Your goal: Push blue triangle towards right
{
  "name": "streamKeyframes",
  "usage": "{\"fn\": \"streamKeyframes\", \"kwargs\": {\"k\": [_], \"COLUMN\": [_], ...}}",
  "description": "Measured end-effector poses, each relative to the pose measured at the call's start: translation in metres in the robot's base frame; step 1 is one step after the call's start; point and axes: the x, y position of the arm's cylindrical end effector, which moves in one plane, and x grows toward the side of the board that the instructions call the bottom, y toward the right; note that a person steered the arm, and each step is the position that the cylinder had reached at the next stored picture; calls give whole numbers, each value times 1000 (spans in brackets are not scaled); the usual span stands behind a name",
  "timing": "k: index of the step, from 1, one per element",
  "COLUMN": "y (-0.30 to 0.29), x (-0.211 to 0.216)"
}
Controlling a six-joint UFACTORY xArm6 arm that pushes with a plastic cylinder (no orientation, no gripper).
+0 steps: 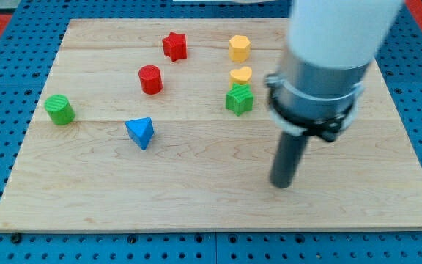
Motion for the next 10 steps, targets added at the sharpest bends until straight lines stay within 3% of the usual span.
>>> {"fn": "streamKeyframes", "kwargs": {"k": [1, 4, 6, 8, 9, 10], "y": [-48, -302, -187, -246, -140, -114], "x": [3, -7, -78, -101, -118, -111]}}
